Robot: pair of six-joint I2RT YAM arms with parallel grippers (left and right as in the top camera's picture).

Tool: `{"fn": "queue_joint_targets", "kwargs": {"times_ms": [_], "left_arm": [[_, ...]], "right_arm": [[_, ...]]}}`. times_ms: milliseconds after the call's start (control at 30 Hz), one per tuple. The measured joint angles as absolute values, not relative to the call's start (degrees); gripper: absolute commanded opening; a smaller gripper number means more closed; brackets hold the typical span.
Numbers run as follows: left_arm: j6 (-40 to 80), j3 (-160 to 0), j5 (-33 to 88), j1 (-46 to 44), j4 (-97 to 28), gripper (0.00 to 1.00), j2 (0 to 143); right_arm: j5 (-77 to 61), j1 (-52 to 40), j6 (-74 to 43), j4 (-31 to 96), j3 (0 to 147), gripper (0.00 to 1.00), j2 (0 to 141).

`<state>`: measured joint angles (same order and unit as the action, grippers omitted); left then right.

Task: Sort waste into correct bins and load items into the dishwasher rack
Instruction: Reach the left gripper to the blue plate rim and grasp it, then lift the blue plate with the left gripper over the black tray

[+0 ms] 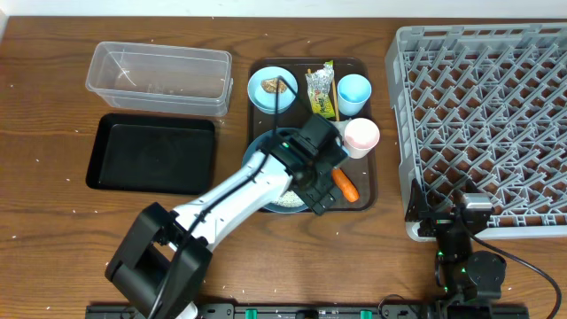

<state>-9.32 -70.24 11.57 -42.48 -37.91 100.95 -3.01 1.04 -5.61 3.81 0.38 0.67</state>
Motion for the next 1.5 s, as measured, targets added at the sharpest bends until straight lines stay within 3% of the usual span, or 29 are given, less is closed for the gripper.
{"fn": "queue_joint_targets", "kwargs": {"times_ms": [400,533,667,833,1000,1133,1233,1500], "left_arm": [[-11.0,-70.24,7.29,-45.95,-37.85,1.0,103.74],[-11.46,-70.24,6.61,-46.04,-37.15,0.94,106.98],[-11.86,-70.26,5.32,-46.02,-33.69,0.77,107.59],[-12.12,-70.3,4.51,-46.04,-30.94,0.7,108.33],[-12.14,-70.39,3.55,-46.02,-30.02,0.45,111.59],[-11.97,-70.48,3.42,-46.09,-29.52,0.33,111.53],[-11.68,-70.5,2.76,-46.09,-29.36,0.08,111.53],[-12.34,-71.5,-0.21,-46.02,-28.25,0.06,110.98]], "right_arm": [[-3.01,1.04,-5.61,3.81,0.38,0.99,0.67],[-3.01,1.04,-5.61,3.81,0.4,0.99,0.67],[-3.01,1.04,-5.61,3.81,0.38,0.99,0.67],[-3.01,1.06,-5.61,3.81,0.38,0.99,0.67],[-3.01,1.04,-5.61,3.81,0.38,0.99,0.67],[-3.01,1.04,-5.61,3.81,0.4,0.99,0.67],[-3.01,1.04,-5.61,3.81,0.38,0.99,0.67],[-3.01,1.06,-5.61,3.81,0.38,0.99,0.67]]}}
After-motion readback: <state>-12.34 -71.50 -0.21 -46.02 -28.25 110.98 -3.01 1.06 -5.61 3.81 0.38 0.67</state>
